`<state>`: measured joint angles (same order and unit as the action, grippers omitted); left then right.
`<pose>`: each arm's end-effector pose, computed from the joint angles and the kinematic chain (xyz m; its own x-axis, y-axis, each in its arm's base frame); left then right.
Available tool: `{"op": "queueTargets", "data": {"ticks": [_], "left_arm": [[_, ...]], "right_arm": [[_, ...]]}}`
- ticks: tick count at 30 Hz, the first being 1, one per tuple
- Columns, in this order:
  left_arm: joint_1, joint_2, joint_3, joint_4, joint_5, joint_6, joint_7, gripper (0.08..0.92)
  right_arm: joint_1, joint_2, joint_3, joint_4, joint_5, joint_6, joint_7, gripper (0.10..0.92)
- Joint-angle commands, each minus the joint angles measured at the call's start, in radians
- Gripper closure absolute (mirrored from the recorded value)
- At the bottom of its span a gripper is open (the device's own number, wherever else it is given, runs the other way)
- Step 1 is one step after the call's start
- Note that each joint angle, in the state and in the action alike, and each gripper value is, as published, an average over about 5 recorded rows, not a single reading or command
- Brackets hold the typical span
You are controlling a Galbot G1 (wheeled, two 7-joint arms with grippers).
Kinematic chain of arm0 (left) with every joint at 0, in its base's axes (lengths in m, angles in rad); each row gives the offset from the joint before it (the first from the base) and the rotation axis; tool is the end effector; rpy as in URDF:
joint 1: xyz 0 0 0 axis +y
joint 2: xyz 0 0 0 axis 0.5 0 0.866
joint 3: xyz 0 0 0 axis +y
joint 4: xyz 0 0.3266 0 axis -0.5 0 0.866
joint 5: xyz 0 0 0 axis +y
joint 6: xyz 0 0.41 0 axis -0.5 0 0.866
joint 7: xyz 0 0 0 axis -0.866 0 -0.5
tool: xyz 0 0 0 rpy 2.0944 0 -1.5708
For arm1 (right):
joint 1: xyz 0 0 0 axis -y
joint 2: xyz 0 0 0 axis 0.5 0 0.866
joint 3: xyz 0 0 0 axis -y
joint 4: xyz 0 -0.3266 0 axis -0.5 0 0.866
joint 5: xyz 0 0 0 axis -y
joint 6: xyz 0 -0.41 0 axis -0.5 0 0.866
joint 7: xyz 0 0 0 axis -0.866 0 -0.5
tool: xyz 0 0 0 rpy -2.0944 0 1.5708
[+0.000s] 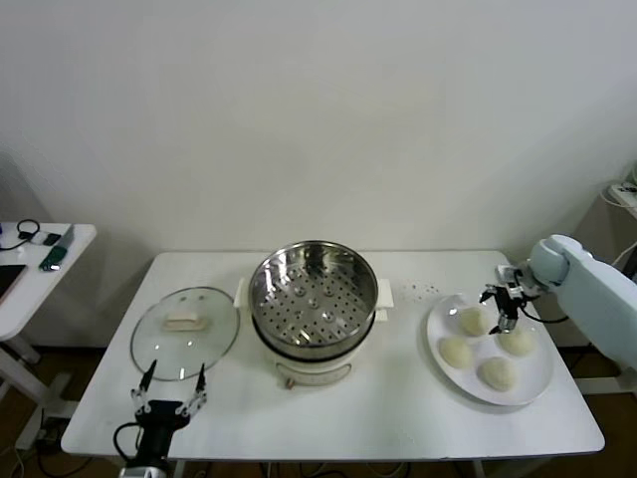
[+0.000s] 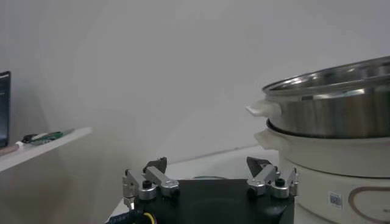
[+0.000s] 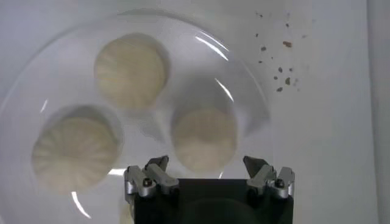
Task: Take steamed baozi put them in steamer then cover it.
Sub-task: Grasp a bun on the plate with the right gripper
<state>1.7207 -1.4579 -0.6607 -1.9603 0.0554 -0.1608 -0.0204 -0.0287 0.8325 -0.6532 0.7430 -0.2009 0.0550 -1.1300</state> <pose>0.1914 0.0708 -0.3625 -0.9919 -0.0680 0.1074 -0.0422 0.9730 0.2270 0.5984 -0.2336 -0.2437 -0.1548 -0.0877 0.9840 -0.9879 0.0180 -0.1538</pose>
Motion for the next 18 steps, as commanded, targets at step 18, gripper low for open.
{"op": "queueTargets", "data": {"ticks": [18], "left_arm": [[-0.015, -0.003, 0.009, 0.004, 0.006, 0.020, -0.004, 0.177]], "right_arm": [[0.029, 0.079, -0.040, -0.106, -0.029, 0.027, -0.026, 0.289]]}}
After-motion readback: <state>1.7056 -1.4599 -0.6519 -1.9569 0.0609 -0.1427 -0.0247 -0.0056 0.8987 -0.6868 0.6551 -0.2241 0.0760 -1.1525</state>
